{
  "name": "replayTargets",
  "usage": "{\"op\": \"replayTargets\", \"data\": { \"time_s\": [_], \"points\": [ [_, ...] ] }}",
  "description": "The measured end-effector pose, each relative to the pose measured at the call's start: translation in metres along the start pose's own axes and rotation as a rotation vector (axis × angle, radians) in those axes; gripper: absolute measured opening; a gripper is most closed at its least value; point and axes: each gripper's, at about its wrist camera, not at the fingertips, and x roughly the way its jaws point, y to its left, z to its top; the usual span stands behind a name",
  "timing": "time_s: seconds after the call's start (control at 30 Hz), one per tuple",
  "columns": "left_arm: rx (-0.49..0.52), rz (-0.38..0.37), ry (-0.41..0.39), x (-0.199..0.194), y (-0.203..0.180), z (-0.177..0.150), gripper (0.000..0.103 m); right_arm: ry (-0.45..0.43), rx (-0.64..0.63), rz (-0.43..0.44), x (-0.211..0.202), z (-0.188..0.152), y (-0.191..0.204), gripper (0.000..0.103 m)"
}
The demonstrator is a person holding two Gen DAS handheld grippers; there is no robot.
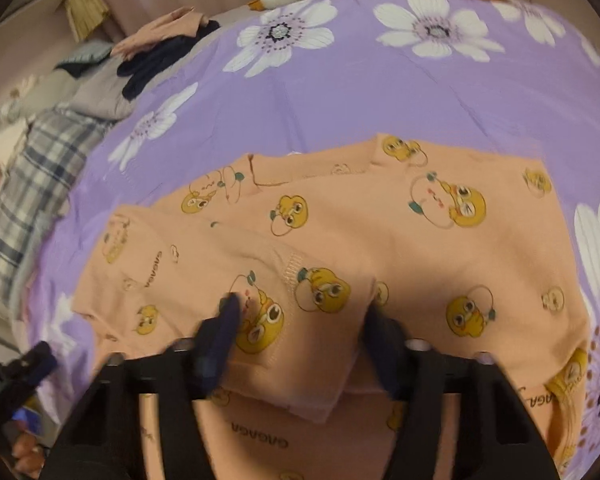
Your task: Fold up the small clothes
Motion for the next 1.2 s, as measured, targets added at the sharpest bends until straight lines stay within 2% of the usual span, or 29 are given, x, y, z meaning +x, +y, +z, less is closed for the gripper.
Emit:
{"op": "replayTargets", "data": {
  "time_s": [0.07, 0.13, 0.17, 0.3, 0.57, 0.77, 1.2],
  "points": [
    [0.009, -0.003, 0.0, -0.001, 0.0, -0.002, 0.064, -0.01, -0.026, -0.045, -0.001, 0.002, 0.002, 0.02],
    [0.015, -0.006, 0.001, -0.001, -0.001, -0.003, 0.064, -0.016, -0.028, -0.014, -0.005, 0.003, 0.004, 0.01],
    [0.017, -0.008, 0.001, -0.002, -0.001, -0.003, 0.064, -0.021, -0.024, 0.005, -0.009, 0.004, 0.004, 0.009],
    [0.02, -0.008, 0.003, -0.001, -0.002, -0.004, 0.064, -0.084, -0.082, -0.021, -0.029, 0.014, 0.02, 0.009],
    [0.017, -0.007, 0.007, -0.002, -0.003, -0.005, 0.064, -0.218, -0.142, 0.036, -0.078, 0.052, 0.043, 0.009],
    [0.022, -0.004, 0.012, -0.004, -0.004, -0.006, 0.064, -0.295, -0.157, 0.064, -0.106, 0.066, 0.05, 0.009],
    [0.07, -0.035, 0.015, -0.007, -0.018, -0.005, 0.065, -0.344, -0.089, 0.066, -0.126, 0.064, 0.024, 0.009]
  ]
}}
